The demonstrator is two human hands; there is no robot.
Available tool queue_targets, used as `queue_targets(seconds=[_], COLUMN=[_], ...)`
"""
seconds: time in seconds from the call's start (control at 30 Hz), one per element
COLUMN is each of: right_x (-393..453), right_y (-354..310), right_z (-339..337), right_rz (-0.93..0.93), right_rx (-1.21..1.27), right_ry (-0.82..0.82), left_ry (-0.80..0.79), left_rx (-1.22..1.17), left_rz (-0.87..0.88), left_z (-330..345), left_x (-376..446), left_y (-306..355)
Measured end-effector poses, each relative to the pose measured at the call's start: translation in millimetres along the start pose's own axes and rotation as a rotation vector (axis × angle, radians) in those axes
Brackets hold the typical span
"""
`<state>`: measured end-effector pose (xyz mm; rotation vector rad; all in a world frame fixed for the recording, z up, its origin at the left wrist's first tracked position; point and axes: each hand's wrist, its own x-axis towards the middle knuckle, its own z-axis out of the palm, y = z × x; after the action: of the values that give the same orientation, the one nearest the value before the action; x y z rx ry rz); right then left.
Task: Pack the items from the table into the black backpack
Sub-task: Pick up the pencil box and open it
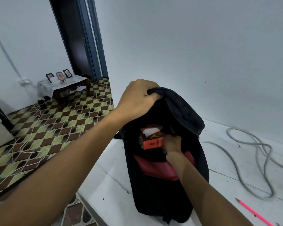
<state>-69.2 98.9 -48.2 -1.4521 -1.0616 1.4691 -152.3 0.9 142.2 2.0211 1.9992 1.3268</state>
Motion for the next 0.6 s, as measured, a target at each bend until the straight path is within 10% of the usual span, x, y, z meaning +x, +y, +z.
queue_targets(seconds=[0.6], right_x=[-21.4], right_y=[-21.1], right_z=[-12.0], right_rz=[-0.042], right_rx=[0.108], right_ry=[-0.216], left_ry=[-0.027], left_rx=[-0.051], left_rz=[-0.065], left_z=[3.3], left_x=[-8.5], left_y=[1.1])
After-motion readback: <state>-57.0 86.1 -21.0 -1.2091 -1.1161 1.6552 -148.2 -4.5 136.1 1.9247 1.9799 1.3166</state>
